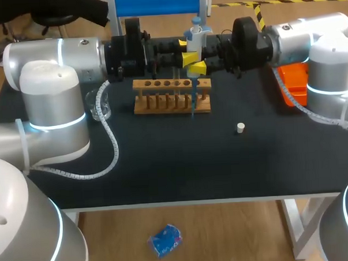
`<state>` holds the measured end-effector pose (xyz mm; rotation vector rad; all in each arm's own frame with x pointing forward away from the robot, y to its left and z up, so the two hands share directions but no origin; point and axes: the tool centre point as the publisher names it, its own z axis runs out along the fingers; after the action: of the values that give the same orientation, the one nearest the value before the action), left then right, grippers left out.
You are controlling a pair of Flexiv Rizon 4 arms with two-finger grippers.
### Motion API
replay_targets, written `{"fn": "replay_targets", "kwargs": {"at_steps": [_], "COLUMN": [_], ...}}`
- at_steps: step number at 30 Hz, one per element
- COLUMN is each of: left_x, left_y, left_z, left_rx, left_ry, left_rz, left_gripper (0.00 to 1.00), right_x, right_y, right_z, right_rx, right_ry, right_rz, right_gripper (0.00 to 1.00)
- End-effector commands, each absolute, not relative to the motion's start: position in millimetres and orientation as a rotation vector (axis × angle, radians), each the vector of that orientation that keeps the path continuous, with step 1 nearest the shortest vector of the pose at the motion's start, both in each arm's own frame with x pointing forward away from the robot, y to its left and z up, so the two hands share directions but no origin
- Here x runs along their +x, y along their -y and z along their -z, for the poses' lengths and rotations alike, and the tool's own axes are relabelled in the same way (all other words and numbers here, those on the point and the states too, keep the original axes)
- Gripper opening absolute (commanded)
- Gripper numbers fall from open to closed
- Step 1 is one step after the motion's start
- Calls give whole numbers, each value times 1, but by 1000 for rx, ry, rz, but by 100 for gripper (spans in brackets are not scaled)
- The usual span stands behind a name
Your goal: Invert the test tube, pick up the pipette, mount the tip to pipette, aspirate from beaker and dispense into the tube, eject the tip, return the pipette, and cap with the stopper.
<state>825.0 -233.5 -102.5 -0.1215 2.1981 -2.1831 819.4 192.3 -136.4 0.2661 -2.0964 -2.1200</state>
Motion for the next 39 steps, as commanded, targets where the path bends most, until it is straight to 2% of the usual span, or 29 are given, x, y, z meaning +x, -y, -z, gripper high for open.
{"fn": "replay_targets", "kwargs": {"at_steps": [1, 9, 10, 16, 24, 39], "left_x": [824, 824, 825, 826, 831, 836], "left_y": [235, 235, 233, 227, 220, 224], "left_z": [104, 104, 101, 92, 88, 89], "left_rx": [-122, -122, -113, -104, -147, -192], "left_ry": [-2193, -2193, -2178, -2167, -2167, -2162], "left_rz": [2185, 2185, 2202, 2160, 2112, 2094], "left_gripper": [0, 0, 100, 100, 100, 100], "right_x": [822, 822, 822, 826, 837, 874], "right_y": [-193, -193, -193, -186, -153, -48], "right_z": [136, 136, 136, 145, 152, 152], "right_rx": [277, 279, 280, 266, 220, 0], "right_ry": [2096, 2099, 2102, 2120, 2154, 2357], "right_rz": [2110, 2105, 2103, 2100, 2136, 2269], "right_gripper": [0, 0, 0, 0, 0, 0]}}
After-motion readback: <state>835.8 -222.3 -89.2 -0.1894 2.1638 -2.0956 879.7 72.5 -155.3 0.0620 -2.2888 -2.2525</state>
